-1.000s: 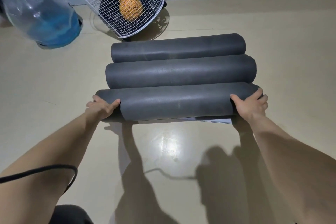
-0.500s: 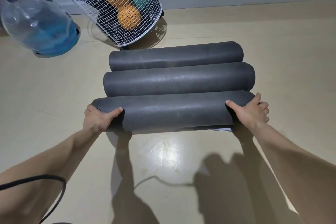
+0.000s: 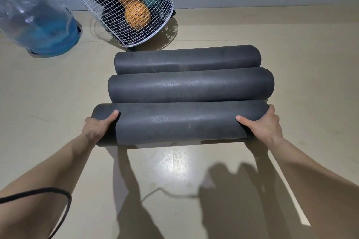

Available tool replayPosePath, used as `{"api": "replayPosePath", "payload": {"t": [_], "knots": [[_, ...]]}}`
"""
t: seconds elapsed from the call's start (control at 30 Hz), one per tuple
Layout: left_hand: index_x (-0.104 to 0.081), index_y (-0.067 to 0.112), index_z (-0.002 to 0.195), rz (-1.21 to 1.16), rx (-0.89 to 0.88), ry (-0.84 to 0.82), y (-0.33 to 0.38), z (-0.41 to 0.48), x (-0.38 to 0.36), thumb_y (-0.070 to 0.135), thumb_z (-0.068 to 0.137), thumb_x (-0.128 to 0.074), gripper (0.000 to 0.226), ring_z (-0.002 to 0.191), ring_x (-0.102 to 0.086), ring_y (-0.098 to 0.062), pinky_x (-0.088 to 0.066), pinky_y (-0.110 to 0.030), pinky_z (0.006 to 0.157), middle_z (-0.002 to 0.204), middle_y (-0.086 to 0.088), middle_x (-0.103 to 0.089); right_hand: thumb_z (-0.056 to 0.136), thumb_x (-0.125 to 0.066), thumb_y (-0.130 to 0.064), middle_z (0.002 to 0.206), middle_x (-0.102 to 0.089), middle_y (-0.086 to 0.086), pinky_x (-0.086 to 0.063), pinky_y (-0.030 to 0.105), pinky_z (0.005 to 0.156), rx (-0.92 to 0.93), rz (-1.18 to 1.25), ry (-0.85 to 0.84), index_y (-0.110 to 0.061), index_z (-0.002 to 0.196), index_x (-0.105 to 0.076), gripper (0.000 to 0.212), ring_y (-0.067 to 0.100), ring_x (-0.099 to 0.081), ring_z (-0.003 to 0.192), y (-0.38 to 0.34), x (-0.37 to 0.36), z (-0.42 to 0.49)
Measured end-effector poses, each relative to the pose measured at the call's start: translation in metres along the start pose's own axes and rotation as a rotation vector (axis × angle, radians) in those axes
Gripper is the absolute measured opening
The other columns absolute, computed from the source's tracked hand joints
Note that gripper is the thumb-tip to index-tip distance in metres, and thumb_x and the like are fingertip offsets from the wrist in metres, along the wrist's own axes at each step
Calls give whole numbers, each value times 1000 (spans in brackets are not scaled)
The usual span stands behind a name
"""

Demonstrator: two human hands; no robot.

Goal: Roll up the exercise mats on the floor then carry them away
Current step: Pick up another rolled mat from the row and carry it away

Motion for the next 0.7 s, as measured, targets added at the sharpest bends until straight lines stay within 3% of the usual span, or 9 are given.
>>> {"api": "replayPosePath", "payload": {"t": [0.13,0.27,0.33,0.47,0.57,0.7], "knots": [[-46,9,138,-129,-175,39,3,-10,6,71,43,-88,122,121,-61,-34,-52,-51,103,133,-7,-61,57,-93,-61,144,-40,19,-44,56,108,-1,-29,54,-14,147,-28,120,41,-41,136,-3,5,0],[-21,14,155,-125,-263,36,7,-18,1,57,50,-88,132,137,-47,-33,-42,-52,114,151,-8,-43,50,-97,-60,150,-30,21,-40,56,111,9,-112,-10,-16,151,-15,136,43,-33,140,11,-1,-6],[-16,16,158,-89,-264,-6,8,-14,-1,47,59,-95,130,140,-43,-35,-40,-53,115,156,-10,-36,47,-95,-66,157,-19,21,-34,56,115,61,-276,-23,-20,155,-6,147,45,-24,145,3,-2,-8],[-17,18,157,12,-239,-69,7,-3,-4,31,75,-93,113,136,-44,-41,-44,-56,110,152,-15,-37,48,-82,-83,167,4,12,-12,59,123,528,-906,-88,-28,159,8,153,40,0,154,-57,-29,-27],[-15,19,157,62,-246,-74,7,-3,-3,34,76,-91,113,135,-45,-42,-43,-55,111,151,-16,-37,56,-81,-78,169,-7,10,-10,57,126,790,-1081,-204,-23,162,10,151,35,-7,155,-94,-75,-48],[-16,21,158,114,-289,-74,4,-5,-1,46,76,-88,112,134,-48,-38,-44,-53,109,153,-11,-38,50,-85,-76,165,-16,11,-22,56,122,847,-1127,-266,-21,162,14,159,36,-24,149,-117,-114,-51]]}}
Point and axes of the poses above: each hand's wrist, its own z-axis towards the middle knuckle, its own x-axis out of the back of the hand, y = z × x, the point moved 5 cm from there along z, towards the middle knuckle
